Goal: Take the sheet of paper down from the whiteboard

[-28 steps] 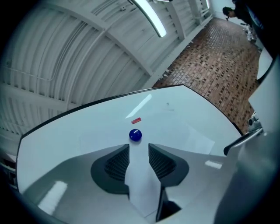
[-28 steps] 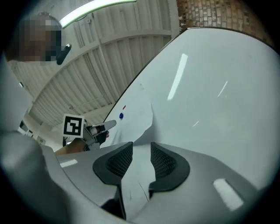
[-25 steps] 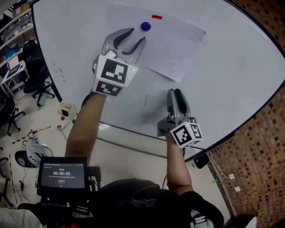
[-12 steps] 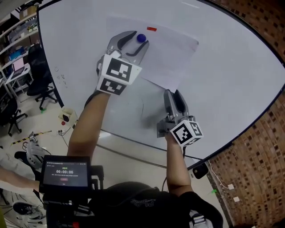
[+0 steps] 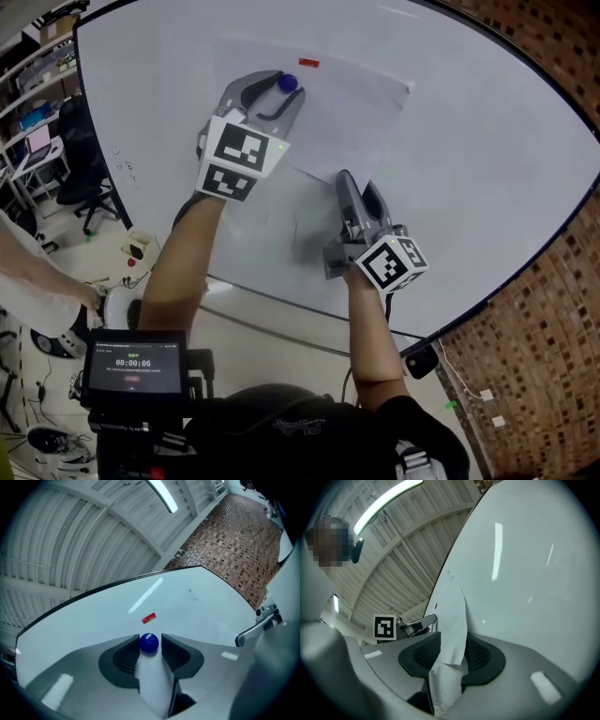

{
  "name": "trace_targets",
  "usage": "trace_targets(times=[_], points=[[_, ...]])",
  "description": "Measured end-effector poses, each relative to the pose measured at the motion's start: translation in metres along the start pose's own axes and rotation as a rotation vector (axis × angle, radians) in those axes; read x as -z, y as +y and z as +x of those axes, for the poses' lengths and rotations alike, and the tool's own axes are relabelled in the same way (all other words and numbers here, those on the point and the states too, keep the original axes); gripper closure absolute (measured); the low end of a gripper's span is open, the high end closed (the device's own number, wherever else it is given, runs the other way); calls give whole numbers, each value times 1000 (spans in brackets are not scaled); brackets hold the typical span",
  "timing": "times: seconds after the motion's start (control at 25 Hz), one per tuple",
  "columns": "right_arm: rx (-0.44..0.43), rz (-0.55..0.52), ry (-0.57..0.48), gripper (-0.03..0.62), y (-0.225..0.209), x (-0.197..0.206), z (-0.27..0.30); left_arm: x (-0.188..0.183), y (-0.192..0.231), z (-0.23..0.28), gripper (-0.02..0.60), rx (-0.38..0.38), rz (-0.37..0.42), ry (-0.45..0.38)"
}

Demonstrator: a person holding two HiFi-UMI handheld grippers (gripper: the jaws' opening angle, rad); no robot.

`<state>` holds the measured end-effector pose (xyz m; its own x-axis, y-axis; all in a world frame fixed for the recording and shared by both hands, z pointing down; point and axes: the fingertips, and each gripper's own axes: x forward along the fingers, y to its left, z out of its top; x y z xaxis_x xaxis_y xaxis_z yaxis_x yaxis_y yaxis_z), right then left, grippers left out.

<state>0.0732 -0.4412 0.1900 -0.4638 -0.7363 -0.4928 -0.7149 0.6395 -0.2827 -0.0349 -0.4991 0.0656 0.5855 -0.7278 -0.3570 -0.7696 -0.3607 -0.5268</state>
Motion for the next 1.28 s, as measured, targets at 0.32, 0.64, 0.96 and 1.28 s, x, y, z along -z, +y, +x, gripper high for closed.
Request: trace_targets(times=[0.32, 0.64, 0.96, 1.28], points=[[13, -1, -33, 534, -2, -6, 13, 0, 2, 0, 459, -2, -10, 3], [20, 3, -43, 582, -5, -11, 12, -1, 1, 0, 459, 5, -52, -5], [12, 11, -50, 582, -3, -16, 8, -6, 1, -2, 459, -12, -91, -44], [22, -8, -65, 582, -3, -25, -3, -30, -6, -21, 459, -4, -120, -126]])
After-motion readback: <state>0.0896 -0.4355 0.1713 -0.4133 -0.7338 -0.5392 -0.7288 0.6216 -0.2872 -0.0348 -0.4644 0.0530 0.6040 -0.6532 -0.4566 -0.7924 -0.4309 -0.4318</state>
